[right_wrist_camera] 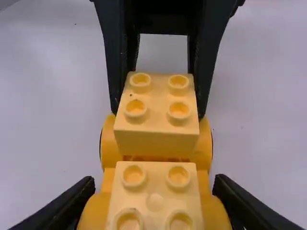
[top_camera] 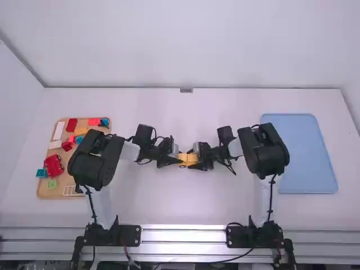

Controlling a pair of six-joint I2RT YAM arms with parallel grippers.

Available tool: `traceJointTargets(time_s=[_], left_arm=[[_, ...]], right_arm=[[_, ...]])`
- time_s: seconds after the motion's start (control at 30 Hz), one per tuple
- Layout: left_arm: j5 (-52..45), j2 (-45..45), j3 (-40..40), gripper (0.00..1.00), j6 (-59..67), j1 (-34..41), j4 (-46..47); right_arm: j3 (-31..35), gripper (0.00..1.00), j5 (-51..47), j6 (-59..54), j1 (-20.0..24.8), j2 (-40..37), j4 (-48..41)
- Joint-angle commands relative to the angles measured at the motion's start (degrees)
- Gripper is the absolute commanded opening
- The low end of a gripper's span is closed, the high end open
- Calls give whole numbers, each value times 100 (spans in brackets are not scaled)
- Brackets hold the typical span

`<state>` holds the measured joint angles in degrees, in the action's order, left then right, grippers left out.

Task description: Assemble lego blocks to make yellow taxi

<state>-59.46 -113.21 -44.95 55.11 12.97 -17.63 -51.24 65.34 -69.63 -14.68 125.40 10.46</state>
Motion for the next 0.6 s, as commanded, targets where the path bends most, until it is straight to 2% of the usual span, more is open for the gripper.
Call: traceJointTargets(time_s=[0.0,0.57], left_arm=[[-98,-50,-52,6,-22,52,7],[-92,-50,-52,7,-24,59,24]], right_arm=[[55,65,-87,-28,-35,94,-17],[52,65,-85,-55,-39,94,-20]])
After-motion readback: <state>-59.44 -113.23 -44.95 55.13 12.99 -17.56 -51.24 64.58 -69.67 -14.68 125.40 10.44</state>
